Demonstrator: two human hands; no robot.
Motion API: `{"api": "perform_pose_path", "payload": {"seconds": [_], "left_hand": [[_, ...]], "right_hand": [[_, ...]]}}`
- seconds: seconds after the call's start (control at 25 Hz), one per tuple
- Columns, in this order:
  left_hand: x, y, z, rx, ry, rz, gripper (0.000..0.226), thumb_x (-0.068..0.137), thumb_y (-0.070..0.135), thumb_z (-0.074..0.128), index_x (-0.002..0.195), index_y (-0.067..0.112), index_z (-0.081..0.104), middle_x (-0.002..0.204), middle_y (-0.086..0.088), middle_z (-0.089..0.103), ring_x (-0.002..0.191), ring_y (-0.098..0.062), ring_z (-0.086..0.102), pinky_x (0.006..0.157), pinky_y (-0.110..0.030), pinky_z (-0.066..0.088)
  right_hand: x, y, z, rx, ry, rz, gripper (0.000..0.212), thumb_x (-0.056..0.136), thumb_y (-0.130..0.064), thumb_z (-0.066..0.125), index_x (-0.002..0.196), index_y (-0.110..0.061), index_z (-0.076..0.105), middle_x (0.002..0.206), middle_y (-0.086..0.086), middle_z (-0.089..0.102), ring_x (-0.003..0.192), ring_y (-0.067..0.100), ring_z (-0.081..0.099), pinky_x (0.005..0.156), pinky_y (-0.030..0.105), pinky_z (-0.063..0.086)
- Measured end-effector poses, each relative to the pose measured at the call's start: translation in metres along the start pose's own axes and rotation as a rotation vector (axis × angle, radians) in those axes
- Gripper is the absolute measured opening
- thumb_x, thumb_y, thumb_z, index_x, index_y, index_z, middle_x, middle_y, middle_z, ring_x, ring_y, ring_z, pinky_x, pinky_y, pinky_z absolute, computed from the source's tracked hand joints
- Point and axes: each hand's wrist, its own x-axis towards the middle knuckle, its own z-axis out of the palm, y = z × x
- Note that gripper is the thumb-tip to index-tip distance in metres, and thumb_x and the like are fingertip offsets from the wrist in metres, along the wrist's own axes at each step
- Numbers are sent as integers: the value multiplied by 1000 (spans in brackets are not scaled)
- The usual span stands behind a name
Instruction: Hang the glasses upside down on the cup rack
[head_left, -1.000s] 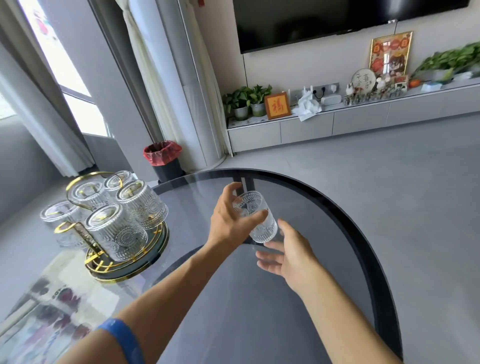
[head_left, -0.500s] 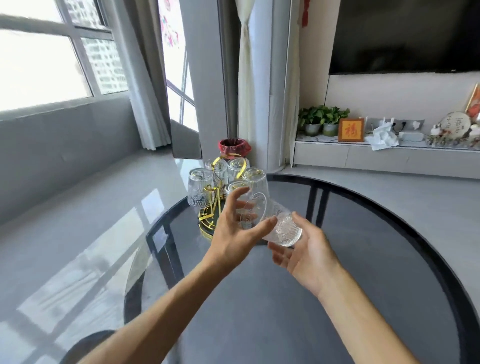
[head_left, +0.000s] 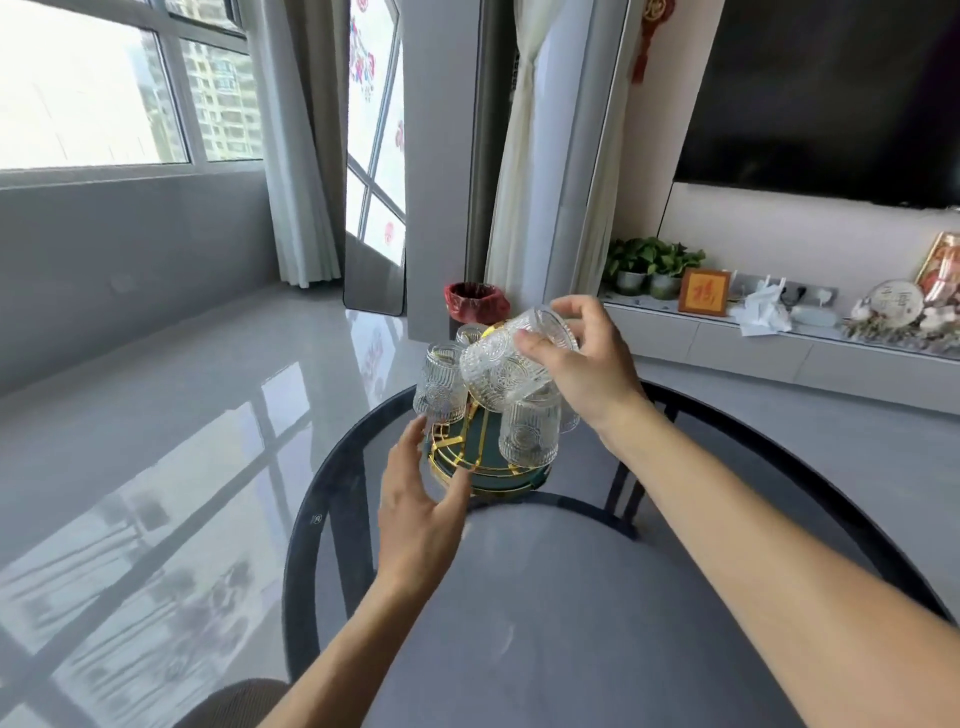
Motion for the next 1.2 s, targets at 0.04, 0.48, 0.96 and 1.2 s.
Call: {"api": "perform_pose_path", "payload": {"seconds": [0.04,0.48,0.96,1.2], "left_hand": [[-2,-9,-2,67,19,9,65,87,22,69,144,29,39,144,3,48,129,-15,46,101,-27,35],[9,-19,6,169,75,19,64,86,24,69,142,28,39,141,4,49,126,-14,42,106,-38,34],[10,-19,13,212,54,33,64,84,24,71,142,23,44,138,2,52,124,-13,43,105,-37,37],[-1,-22,14,189,30,23,65,84,21,72,142,25,42,140,2,50,122,-9,41,99,-27,30]], "right_hand": [[7,-3,7,-126,-18,-60,50,72,-49,72,113,-30,52,122,-2,59,112,20,55,82,32,42],[35,21,63,-727,-246,-272,49,77,-49,67,115,-29,43,118,-2,65,105,26,59,78,40,29],[18,50,65,-903,-326,-330,44,84,-49,59,123,-30,50,136,-5,56,123,26,48,105,57,26],[-9,58,49,-923,-315,-314,74,86,-42,55,150,-30,19,162,4,19,146,28,12,115,54,11]]}}
